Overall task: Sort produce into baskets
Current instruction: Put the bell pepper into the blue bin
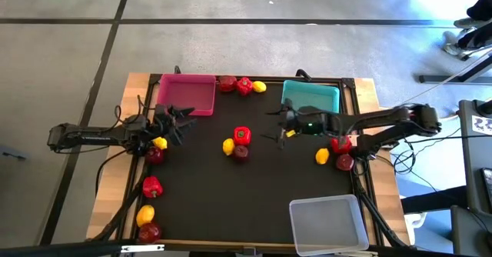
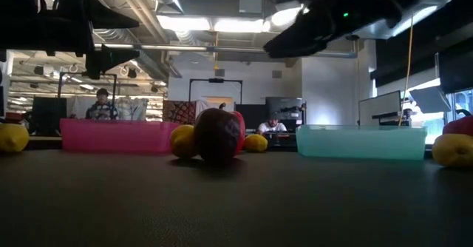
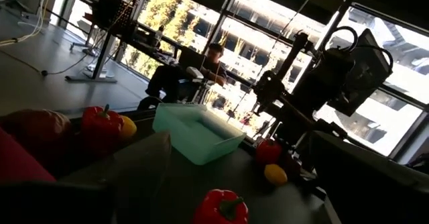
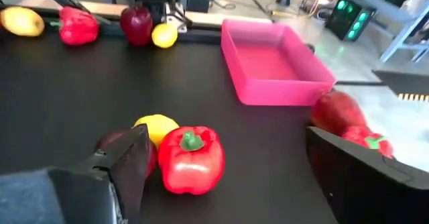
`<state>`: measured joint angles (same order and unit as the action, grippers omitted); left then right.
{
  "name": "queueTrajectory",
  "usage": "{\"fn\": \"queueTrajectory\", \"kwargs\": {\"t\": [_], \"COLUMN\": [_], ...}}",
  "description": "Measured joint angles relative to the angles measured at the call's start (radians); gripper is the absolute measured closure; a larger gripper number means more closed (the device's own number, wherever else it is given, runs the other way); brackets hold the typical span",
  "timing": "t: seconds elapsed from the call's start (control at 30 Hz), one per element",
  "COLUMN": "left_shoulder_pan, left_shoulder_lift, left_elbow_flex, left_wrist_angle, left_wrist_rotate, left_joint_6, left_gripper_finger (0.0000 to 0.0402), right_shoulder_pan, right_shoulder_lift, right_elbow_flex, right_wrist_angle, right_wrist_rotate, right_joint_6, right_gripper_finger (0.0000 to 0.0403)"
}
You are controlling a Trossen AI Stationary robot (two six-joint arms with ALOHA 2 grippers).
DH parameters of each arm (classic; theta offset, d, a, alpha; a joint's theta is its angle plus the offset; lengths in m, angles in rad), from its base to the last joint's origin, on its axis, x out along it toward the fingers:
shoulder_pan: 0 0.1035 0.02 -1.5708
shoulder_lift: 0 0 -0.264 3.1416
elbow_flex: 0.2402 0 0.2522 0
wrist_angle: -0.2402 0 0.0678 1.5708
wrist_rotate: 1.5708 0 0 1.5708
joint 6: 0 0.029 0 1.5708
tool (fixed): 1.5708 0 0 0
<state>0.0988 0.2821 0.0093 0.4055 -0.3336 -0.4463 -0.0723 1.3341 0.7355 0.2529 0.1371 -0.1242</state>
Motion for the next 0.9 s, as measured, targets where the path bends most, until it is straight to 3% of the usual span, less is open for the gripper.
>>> {"fn": "queueTrajectory", "kwargs": {"t": [0.47,0.9], "left_shoulder_pan": [0.0,0.0], "left_shoulder_lift": [0.002,0.003], "left_elbow_flex": [0.0,0.0], "left_wrist_angle": [-0.016,-0.029], "left_wrist_rotate": [-0.012,-0.012], "left_joint_6": [-0.077,-0.099], "left_gripper_finger": [0.005,0.005], "right_shoulder_pan": [0.0,-0.015], "right_shoulder_lift": [0.274,0.443], "right_elbow_flex": [0.116,0.12], "right_wrist_angle": [0.016,0.175], "right_wrist_rotate": [-0.016,-0.025], "right_joint_6": [0.048,0.042], "right_gripper_finger": [0.0062,0.0081]}}
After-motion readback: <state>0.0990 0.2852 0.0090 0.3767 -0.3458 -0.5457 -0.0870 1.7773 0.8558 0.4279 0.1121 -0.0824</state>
